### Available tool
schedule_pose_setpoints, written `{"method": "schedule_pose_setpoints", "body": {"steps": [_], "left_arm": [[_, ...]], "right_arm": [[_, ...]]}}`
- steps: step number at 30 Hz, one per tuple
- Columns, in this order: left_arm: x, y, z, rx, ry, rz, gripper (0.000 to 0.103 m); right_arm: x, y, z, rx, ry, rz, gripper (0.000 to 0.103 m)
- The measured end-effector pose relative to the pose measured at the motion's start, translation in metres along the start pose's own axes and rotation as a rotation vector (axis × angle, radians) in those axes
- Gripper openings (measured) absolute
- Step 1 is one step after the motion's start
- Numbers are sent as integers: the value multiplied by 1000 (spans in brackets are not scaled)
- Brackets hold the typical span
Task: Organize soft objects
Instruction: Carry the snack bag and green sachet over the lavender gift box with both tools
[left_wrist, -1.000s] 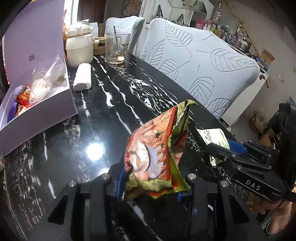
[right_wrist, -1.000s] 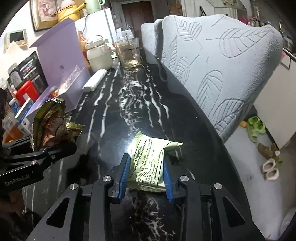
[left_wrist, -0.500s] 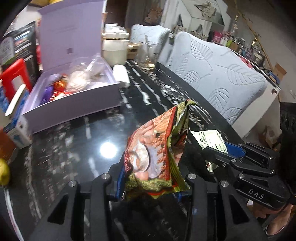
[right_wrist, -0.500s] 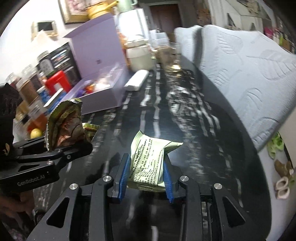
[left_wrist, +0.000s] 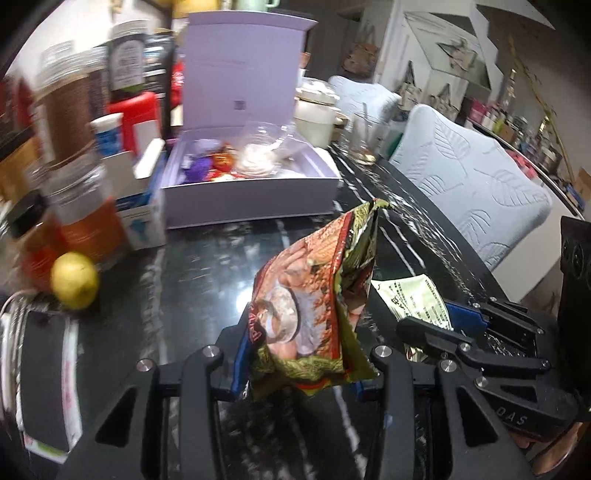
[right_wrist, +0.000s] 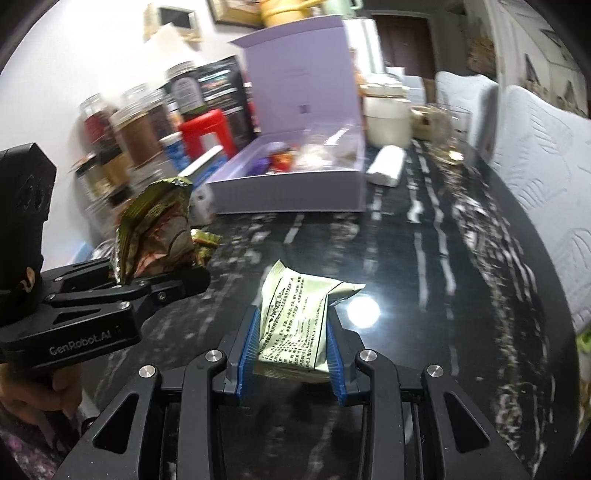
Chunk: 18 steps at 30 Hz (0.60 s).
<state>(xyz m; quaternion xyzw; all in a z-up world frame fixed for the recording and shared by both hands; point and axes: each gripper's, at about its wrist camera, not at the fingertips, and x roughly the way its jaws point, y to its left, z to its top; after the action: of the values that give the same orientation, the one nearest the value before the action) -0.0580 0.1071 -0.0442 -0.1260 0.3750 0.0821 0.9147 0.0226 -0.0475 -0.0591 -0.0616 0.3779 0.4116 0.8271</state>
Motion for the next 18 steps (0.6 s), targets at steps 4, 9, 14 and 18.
{"method": "schedule_pose_setpoints", "body": {"steps": [4, 9, 14, 18], "left_arm": [[-17, 16, -6, -28, -25, 22, 41], [-38, 29, -7, -34, -68, 59, 41], [-57, 38, 4, -40, -117, 69, 40], [-66, 43, 18, -40, -155, 72, 40]], "right_arm": [[2, 24, 2, -44, -3, 44, 33], [1, 52, 4, -90, -18, 98, 33], [-3, 67, 14, -121, -43, 140, 33], [-11, 76, 29, -149, -81, 151, 33]]}}
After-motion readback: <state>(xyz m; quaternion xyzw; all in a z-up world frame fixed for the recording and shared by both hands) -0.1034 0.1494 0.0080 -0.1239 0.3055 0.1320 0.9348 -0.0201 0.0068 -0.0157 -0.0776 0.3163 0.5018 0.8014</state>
